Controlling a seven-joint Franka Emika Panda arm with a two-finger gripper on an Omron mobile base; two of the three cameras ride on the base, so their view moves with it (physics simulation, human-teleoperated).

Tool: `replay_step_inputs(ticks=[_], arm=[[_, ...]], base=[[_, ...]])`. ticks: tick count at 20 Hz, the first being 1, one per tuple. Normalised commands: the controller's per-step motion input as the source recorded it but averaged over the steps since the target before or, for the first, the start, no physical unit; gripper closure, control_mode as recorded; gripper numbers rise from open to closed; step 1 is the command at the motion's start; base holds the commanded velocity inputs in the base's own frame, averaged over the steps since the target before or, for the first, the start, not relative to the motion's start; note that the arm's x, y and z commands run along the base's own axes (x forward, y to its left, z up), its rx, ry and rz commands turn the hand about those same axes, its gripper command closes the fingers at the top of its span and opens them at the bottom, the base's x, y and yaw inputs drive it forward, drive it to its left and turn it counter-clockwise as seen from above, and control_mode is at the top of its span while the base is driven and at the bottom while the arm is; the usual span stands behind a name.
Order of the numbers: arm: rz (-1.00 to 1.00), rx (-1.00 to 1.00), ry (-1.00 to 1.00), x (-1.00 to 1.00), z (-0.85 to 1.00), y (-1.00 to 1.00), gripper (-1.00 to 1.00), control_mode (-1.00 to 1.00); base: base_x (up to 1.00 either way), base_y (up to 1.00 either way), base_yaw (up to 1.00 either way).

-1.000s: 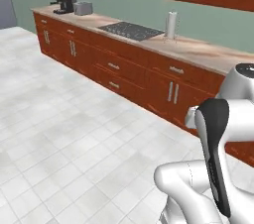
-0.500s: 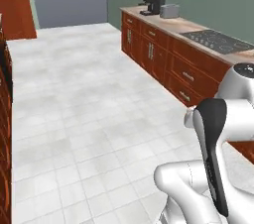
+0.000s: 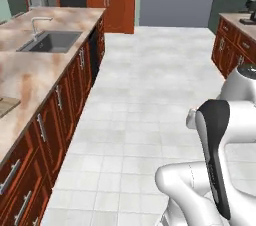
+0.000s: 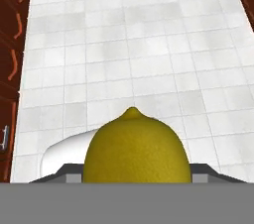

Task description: Retrieve a lemon from the fridge and place it on the cutting board with the fish.

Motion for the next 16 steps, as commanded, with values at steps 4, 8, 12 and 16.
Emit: replay_step_inputs(ticks=[4,8,12,16], arm=[[0.00,0.00,0.00,0.00,0.00,0.00,1.00,1.00],[0.00,0.00,0.00,0.00,0.00,0.00,1.00,1.00],[0.00,0.00,0.00,0.00,0.00,0.00,1.00,1.00],[0.00,0.00,0.00,0.00,0.00,0.00,1.00,1.00]], base=[[0.53,-0.38,0.74],[0.64,-0.31,0.71],[0.74,-0.22,0.63],[0.78,-0.27,0.63]])
